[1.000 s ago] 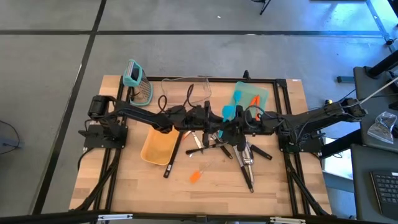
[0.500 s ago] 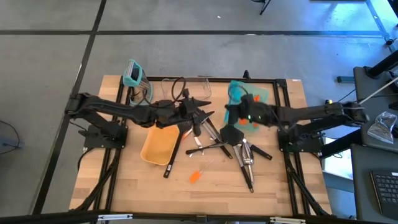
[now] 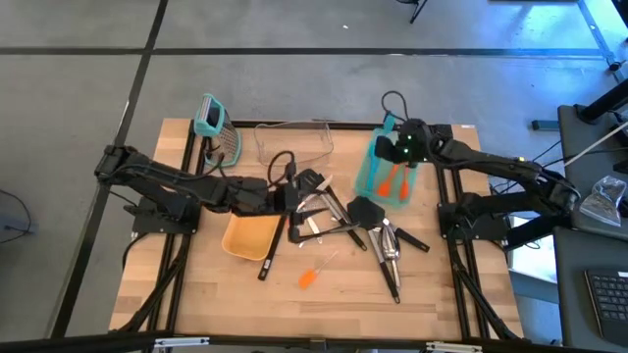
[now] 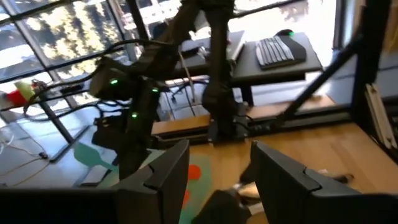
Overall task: Pick & Place Kitchen Items
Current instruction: Put the blue spatula into the green bin
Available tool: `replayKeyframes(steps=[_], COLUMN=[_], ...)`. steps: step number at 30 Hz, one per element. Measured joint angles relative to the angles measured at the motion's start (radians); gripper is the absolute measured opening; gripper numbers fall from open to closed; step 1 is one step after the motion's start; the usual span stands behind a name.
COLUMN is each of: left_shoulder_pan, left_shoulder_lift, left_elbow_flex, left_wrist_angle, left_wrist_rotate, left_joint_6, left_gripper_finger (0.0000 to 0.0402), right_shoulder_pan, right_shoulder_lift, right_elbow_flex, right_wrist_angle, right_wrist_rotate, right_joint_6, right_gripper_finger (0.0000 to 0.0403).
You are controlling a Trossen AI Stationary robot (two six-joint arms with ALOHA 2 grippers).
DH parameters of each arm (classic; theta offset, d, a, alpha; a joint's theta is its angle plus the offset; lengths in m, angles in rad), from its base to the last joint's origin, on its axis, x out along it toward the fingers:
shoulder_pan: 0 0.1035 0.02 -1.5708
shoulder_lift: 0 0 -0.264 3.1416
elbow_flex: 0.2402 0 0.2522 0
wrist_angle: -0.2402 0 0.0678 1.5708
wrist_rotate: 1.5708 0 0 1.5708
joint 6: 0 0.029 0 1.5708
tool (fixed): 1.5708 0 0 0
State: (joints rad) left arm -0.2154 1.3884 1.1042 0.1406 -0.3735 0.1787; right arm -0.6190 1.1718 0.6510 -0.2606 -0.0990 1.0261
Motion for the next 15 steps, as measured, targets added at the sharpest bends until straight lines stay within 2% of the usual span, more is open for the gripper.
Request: replayKeyframes(steps=[6,15], left_shoulder_pan=[-0.020,-0.020], left_shoulder_lift=[0.007,0.018], left_elbow_flex=[0.000,-0.001], left_wrist_angle=[-0.039,-0.047], left_wrist_rotate=[-0.002,-0.010], left_joint_6=[0.010,0.010], left_gripper_finger=[0.0168,0.0168], right_shoulder_pan=[0.000,0.025], right_shoulder_lift=[0.131,0.322], right_elbow_flex=[0.000,0.000], right_wrist_angle=[-0.034,0.072], right_wrist_rotate=[-0.032,-0.121], right_joint_6=[0.017,0.074], right_gripper_finger=[0.0017,0.0017])
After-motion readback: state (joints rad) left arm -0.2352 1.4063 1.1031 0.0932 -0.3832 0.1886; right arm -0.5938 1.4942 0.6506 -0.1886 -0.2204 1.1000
